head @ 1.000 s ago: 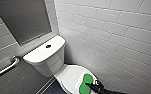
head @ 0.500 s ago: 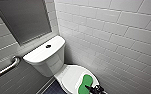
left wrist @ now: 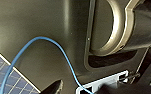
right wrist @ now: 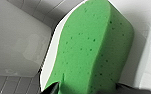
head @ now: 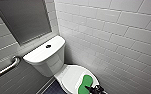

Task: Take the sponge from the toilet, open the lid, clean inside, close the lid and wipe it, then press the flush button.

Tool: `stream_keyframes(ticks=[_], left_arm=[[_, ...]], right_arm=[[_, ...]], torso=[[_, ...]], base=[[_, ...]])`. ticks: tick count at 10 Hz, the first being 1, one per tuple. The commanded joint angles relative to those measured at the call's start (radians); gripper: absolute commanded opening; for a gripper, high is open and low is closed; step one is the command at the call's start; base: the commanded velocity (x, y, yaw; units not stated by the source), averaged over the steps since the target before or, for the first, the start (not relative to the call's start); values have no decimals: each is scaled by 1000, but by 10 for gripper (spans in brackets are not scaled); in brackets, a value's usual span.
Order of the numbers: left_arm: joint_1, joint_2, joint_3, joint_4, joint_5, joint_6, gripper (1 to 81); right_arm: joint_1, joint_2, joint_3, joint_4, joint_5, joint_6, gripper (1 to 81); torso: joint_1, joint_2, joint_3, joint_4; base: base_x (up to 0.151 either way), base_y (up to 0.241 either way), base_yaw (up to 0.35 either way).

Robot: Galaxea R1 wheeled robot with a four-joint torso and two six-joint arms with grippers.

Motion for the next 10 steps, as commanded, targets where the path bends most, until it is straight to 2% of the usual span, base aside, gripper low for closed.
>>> stream_keyframes(ticks=[1, 4, 5, 8, 10], left_arm=[[40, 4, 13, -4, 87, 4, 811], [40, 4, 13, -3, 87, 4, 811], [41, 4, 13, -4, 87, 4, 811], [41, 7, 13, -3, 86, 6, 811], [41, 9, 17, 5, 78, 7, 811]], right_arm=[[58, -41, 28, 34, -176, 19, 811], [55, -42, 25, 34, -176, 19, 811], [52, -42, 22, 34, -176, 19, 10], [81, -58, 58, 22, -176, 17, 10], [148, -187, 309, -9, -176, 19, 10]], torso=[[0, 0, 0, 0], [0, 0, 0, 0], [0, 0, 0, 0], [0, 0, 0, 0], [0, 0, 0, 0]], base=[[0, 0, 0], [0, 0, 0], [0, 0, 0], [0, 0, 0], [0, 0, 0]])
